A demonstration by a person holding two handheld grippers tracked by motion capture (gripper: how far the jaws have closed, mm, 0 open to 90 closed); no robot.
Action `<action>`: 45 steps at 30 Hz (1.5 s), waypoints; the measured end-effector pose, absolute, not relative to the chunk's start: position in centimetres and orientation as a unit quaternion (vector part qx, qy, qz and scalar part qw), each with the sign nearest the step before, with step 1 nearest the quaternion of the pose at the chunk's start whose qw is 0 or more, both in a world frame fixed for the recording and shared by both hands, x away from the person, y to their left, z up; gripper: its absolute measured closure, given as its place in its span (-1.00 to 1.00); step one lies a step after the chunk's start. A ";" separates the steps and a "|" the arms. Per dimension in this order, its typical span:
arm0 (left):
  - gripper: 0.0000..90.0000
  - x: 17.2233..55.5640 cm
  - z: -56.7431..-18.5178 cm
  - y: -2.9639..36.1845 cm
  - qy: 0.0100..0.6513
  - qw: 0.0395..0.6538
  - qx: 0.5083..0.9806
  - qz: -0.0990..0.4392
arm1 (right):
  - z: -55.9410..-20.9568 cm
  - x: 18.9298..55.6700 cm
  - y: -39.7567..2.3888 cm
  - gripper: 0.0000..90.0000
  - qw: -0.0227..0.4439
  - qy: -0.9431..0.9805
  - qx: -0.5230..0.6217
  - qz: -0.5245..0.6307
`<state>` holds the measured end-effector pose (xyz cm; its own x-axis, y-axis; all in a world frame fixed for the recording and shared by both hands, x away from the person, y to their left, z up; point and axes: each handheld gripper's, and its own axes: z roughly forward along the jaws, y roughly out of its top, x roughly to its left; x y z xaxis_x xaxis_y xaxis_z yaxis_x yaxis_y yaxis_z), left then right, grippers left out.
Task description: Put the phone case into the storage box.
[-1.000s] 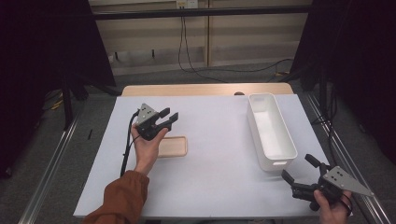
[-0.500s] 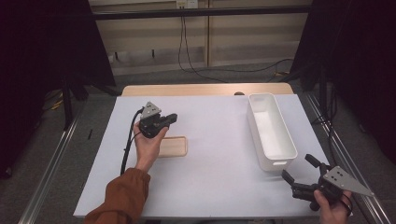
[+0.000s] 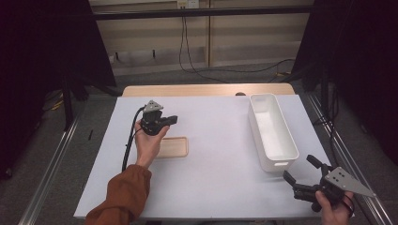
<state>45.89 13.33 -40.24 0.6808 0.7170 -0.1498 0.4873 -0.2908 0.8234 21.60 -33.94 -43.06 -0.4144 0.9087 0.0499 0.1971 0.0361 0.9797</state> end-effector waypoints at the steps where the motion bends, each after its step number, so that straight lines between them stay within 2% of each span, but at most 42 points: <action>1: 1.00 46.0 -40.3 13.2 0.381 0.452 0.797 0.123 | -43.1 21.6 -33.9 -1.00 0.327 0.642 0.431 0.544; 8: 1.00 46.6 -41.1 12.5 0.397 0.427 0.807 0.095 | -43.1 21.6 -33.9 -1.00 0.326 0.642 0.430 0.544; 18: 1.00 47.3 -41.4 11.7 0.405 0.392 0.822 0.084 | -43.1 21.6 -33.9 -1.00 0.324 0.643 0.432 0.544; 21: 1.00 47.5 -41.4 11.1 0.418 0.366 0.829 0.063 | -43.1 21.6 -33.9 -1.00 0.323 0.643 0.432 0.544; 45: 1.00 48.6 -44.0 10.5 0.421 0.309 0.852 0.041 | -43.2 21.6 -33.9 -1.00 0.318 0.649 0.428 0.544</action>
<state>48.63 10.45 -44.00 0.6421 0.7423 -0.1914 0.6921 -0.4540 0.5611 21.65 -33.86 -43.17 -0.4323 0.9002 0.0529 0.2095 0.0432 0.9769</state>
